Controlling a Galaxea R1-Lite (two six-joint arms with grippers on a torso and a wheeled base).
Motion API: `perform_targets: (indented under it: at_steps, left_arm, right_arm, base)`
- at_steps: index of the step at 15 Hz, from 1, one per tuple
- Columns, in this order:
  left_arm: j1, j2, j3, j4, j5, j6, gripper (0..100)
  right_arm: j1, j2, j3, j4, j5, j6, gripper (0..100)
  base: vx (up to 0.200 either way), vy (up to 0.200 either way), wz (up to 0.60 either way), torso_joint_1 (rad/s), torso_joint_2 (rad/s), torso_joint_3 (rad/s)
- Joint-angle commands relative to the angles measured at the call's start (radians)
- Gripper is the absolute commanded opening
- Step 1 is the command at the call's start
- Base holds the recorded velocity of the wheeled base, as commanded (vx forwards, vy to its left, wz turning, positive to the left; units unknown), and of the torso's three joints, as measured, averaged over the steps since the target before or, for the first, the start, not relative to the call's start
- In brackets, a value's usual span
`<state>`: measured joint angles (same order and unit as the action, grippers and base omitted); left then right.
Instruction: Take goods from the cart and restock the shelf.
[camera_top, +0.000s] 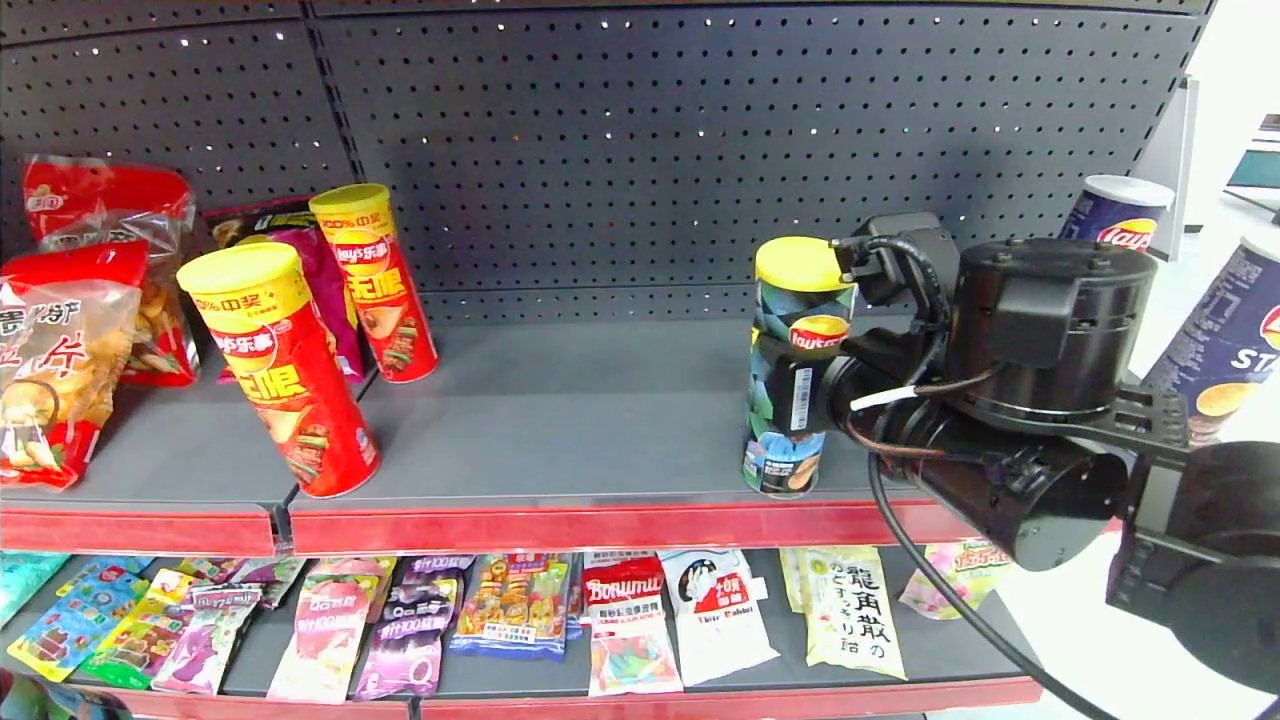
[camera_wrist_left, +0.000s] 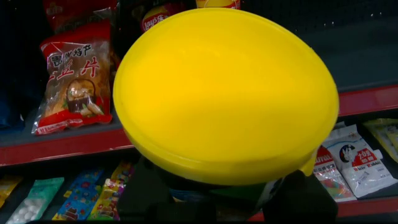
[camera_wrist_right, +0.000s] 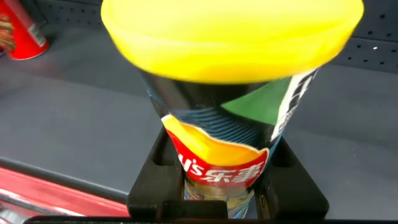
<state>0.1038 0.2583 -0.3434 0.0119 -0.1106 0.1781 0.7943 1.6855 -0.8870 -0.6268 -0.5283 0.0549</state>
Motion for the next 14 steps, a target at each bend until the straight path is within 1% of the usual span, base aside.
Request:
perform_targets:
  at_steps: [1, 3, 9, 12, 13, 14]
  left_arm:
    - [0.0, 0.001, 0.001, 0.0, 0.0, 0.0, 0]
    - [0.0, 0.001, 0.001, 0.0, 0.0, 0.0, 0]
    - [0.0, 0.001, 0.001, 0.0, 0.0, 0.0, 0]
    - [0.0, 0.001, 0.001, 0.0, 0.0, 0.0, 0]
    - [0.0, 0.001, 0.003, 0.0, 0.0, 0.0, 0]
    - [0.0, 0.001, 0.003, 0.0, 0.0, 0.0, 0]
  right_arm:
    - [0.005, -0.003, 0.002, -0.002, 0.001, 0.0, 0]
    - [-0.004, -0.006, 0.026, -0.002, 0.002, 0.0, 0]
    - [-0.009, -0.009, 0.033, -0.002, 0.001, -0.001, 0]
    - [-0.006, -0.003, 0.03, -0.002, -0.027, 0.002, 0]
    - [-0.007, -0.003, 0.031, -0.002, -0.027, 0.002, 100]
    - [-0.007, -0.006, 0.031, -0.002, -0.027, 0.002, 100]
  base:
    - [0.0, 0.0, 0.0, 0.0, 0.0, 0.0]
    - [0.0, 0.0, 0.0, 0.0, 0.0, 0.0]
    - [0.0, 0.0, 0.0, 0.0, 0.0, 0.0]
    - [0.0, 0.0, 0.0, 0.0, 0.0, 0.0]
    - [0.0, 0.0, 0.0, 0.0, 0.0, 0.0]
    - [0.0, 0.0, 0.0, 0.0, 0.0, 0.0]
